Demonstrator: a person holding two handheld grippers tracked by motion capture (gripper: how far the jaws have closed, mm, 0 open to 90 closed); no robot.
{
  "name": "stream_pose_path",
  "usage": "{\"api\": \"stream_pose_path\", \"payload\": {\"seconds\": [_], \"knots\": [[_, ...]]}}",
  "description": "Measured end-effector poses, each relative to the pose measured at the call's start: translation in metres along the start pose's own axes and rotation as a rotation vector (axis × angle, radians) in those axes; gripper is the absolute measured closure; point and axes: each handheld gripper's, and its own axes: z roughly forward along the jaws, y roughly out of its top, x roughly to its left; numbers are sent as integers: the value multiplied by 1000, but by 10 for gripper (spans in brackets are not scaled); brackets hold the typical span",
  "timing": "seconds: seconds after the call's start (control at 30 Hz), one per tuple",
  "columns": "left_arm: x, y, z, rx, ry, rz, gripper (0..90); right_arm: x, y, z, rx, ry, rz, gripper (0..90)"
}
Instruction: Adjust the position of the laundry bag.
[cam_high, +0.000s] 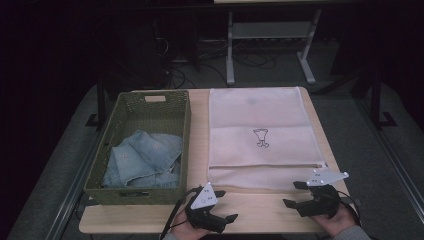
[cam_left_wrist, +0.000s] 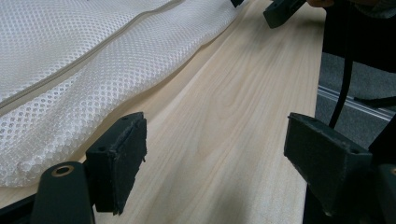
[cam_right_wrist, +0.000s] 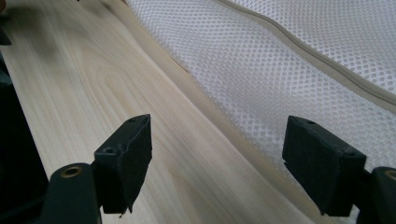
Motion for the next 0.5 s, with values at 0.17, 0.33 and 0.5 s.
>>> {"api": "stream_pose_path", "payload": {"seconds": [0.17, 0.33, 0.5], "knots": [[1, -1, -1, -4, 3, -8, 211, -2, 5, 1, -13, 1, -7, 230], [1, 0, -2, -3, 5, -2, 211, -8, 22, 1, -27, -4, -18, 229], [0, -2, -3, -7, 8, -5, 211, -11, 37, 3, -17, -22, -51, 230]]}}
